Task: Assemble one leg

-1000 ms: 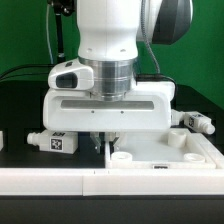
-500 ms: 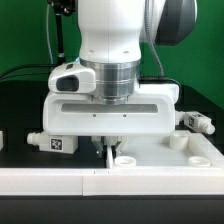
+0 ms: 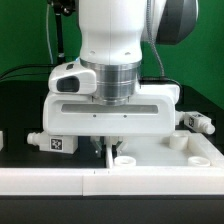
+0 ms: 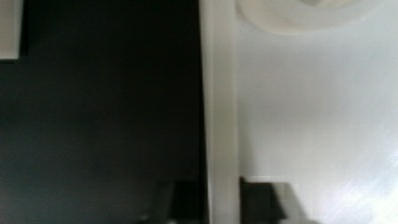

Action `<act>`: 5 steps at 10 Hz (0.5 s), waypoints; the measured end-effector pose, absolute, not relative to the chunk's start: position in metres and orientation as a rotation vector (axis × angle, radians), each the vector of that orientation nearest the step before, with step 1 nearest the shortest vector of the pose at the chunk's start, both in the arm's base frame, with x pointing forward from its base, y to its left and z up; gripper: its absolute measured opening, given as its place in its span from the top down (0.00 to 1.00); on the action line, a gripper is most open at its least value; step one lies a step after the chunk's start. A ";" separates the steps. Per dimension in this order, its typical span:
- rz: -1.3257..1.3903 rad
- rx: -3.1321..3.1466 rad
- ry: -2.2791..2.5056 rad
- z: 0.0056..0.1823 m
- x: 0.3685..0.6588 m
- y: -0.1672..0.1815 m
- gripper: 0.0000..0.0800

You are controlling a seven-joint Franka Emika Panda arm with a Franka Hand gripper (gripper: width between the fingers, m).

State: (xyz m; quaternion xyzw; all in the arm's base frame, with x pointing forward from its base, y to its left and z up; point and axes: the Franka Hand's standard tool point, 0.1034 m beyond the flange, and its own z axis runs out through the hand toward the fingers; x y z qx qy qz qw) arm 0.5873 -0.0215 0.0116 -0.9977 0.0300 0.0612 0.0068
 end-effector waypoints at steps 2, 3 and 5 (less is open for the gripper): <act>0.191 -3.121 0.094 0.012 0.587 -0.022 0.56; 0.190 -3.121 0.094 0.012 0.588 -0.021 0.33; 0.199 -3.104 0.109 0.034 0.582 -0.019 0.23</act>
Offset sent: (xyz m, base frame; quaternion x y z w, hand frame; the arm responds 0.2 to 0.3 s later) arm -0.0269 0.0054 0.0368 0.0407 -0.0560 0.0318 0.9971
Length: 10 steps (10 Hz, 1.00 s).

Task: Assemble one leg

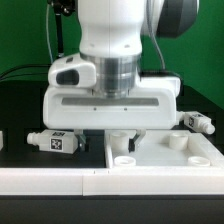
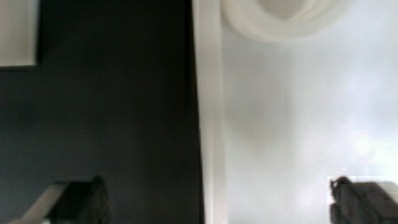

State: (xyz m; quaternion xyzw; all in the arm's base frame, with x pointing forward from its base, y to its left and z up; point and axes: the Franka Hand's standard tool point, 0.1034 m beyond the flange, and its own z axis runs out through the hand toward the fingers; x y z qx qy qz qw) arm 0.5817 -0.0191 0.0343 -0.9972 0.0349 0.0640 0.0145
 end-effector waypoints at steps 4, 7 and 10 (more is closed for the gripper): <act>0.199 -3.081 0.226 0.072 0.555 -0.011 0.19; 0.234 -3.070 0.293 0.071 0.551 -0.009 0.19; 0.357 -2.988 0.682 0.070 0.527 0.004 0.19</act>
Offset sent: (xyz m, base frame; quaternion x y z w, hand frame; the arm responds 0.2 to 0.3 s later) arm -0.0114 0.0039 0.0098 -0.0389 0.0414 0.0552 0.9969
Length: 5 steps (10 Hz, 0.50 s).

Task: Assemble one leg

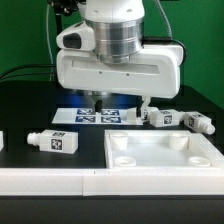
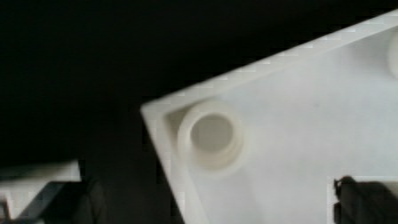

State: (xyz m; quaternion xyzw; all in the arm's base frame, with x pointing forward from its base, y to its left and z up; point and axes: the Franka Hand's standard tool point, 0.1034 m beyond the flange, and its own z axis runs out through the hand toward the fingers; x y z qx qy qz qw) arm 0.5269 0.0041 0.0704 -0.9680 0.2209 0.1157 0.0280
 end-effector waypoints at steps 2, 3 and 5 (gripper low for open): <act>0.369 -2.913 0.831 0.071 0.525 0.010 0.19; 0.377 -2.910 0.829 0.071 0.524 0.009 0.19; 0.391 -2.908 0.830 0.071 0.524 0.008 0.19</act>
Offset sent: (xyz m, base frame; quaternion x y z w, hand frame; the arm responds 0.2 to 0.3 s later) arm 0.0000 0.0000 0.0000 0.0000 -0.0650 0.0000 0.9979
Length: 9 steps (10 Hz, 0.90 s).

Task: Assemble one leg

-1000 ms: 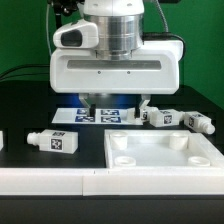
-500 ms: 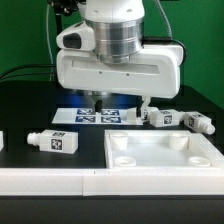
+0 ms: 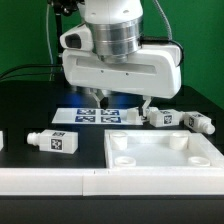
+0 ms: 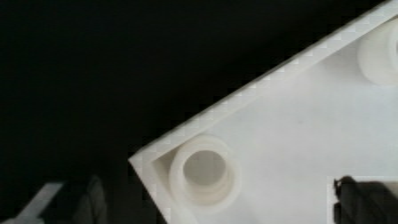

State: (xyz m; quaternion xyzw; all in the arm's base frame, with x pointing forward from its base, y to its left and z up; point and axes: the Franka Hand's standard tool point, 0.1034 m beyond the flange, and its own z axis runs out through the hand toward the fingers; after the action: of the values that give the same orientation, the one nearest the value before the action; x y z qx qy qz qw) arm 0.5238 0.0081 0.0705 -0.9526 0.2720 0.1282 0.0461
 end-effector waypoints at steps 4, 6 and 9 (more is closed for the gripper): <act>0.839 -2.648 0.988 0.084 0.461 0.026 0.19; 1.010 -2.580 0.966 0.085 0.437 0.041 0.19; 1.167 -2.502 0.948 0.077 0.434 0.031 0.19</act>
Offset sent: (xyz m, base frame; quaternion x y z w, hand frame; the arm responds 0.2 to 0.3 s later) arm -0.0868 0.0354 0.0147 0.0638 -0.1931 0.1282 0.9707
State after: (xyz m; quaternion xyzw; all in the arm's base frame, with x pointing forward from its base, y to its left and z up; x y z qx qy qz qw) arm 0.4343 0.0309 0.0770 -0.8518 0.3229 0.3973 0.1109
